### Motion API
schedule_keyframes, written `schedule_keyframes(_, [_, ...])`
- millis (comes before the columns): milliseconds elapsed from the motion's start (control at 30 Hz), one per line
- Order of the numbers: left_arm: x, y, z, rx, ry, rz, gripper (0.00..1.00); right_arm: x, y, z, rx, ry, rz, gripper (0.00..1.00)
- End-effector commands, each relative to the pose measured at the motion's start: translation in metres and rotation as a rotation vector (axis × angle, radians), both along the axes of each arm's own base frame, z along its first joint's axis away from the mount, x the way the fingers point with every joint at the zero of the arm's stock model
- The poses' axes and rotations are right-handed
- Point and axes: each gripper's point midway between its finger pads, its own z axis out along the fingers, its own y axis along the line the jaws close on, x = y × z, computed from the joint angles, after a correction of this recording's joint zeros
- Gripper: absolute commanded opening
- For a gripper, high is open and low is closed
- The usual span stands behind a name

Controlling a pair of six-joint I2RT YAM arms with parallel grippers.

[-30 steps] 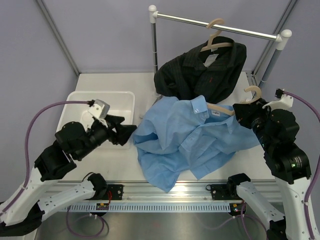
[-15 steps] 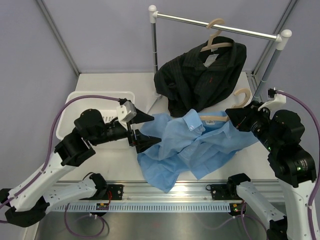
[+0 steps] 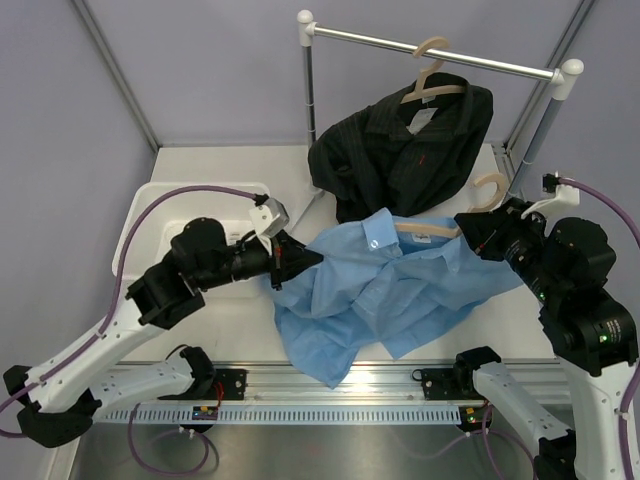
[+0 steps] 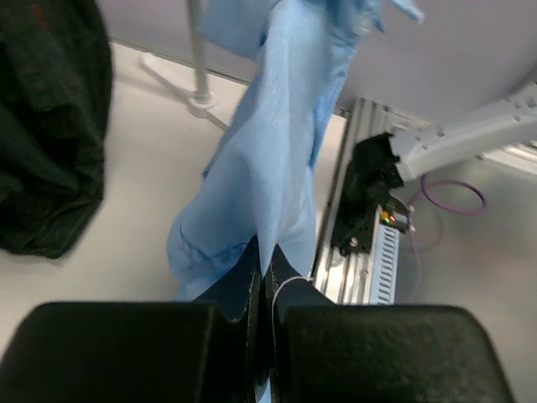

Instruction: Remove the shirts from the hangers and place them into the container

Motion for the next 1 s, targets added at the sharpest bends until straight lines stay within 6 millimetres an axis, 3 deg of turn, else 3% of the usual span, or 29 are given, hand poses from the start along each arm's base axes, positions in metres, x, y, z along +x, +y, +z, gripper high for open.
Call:
schedule_keyframes(0, [0.05, 0.047, 0.026, -0.142, 0.022, 0.447, 0.0, 0.007, -0.029, 0.017, 0.017, -0.03, -0.18, 0.0])
schedule_keyframes(100, [0.063, 0.101, 0.043, -0.233, 0.01, 0.701, 0.0, 0.009, -0.066, -0.007, 0.035, 0.01, -0.415, 0.0])
schedule_keyframes(167, [0.06, 0.117, 0.05, -0.304, 0.007, 0.744, 0.0, 0.002, -0.071, 0.001, 0.137, -0.059, -0.45, 0.0])
schedule_keyframes(200, [0.061, 0.123, 0.052, -0.325, 0.015, 0.773, 0.0, 0.005, -0.067, -0.008, 0.162, -0.044, -0.445, 0.0])
schedule_keyframes(300, [0.056, 0.121, 0.049, -0.324, 0.035, 0.751, 0.0, 0.012, -0.04, -0.007, 0.296, -0.042, -0.338, 0.0])
schedule_keyframes(433, [0.052, 0.115, 0.036, -0.305, 0.072, 0.719, 0.0, 0.011, -0.011, 0.012, 0.486, -0.071, -0.2, 0.0])
schedule_keyframes(567, [0.048, 0.126, 0.017, -0.287, 0.085, 0.746, 0.0, -0.002, -0.015, 0.045, 0.589, -0.17, -0.182, 0.0])
schedule_keyframes(667, [0.035, 0.108, 0.006, -0.275, 0.112, 0.624, 0.0, -0.006, 0.0, 0.071, 0.681, -0.203, -0.079, 0.0])
schedule_keyframes(733, [0.03, 0.091, 0.008, -0.301, 0.124, 0.547, 0.0, -0.005, 0.024, 0.081, 0.765, -0.172, 0.053, 0.0])
schedule_keyframes(767, [0.025, 0.08, -0.001, -0.298, 0.159, 0.492, 0.0, -0.005, 0.031, 0.095, 0.812, -0.215, 0.116, 0.0])
schedule_keyframes(800, [0.022, 0.073, 0.006, -0.335, 0.153, 0.453, 0.0, -0.004, 0.036, 0.1, 0.843, -0.216, 0.15, 0.0])
schedule_keyframes(833, [0.021, 0.065, -0.004, -0.332, 0.169, 0.423, 0.0, -0.003, 0.044, 0.11, 0.873, -0.217, 0.212, 0.0])
schedule_keyframes(867, [0.012, 0.056, 0.005, -0.382, 0.169, 0.343, 0.0, -0.003, 0.047, 0.116, 0.884, -0.22, 0.234, 0.0])
schedule_keyframes(933, [0.004, 0.047, 0.006, -0.419, 0.171, 0.271, 0.0, 0.0, 0.053, 0.12, 0.918, -0.197, 0.27, 0.0])
schedule_keyframes(967, [-0.003, 0.04, -0.005, -0.414, 0.199, 0.219, 0.0, -0.004, 0.052, 0.131, 0.933, -0.248, 0.296, 0.0])
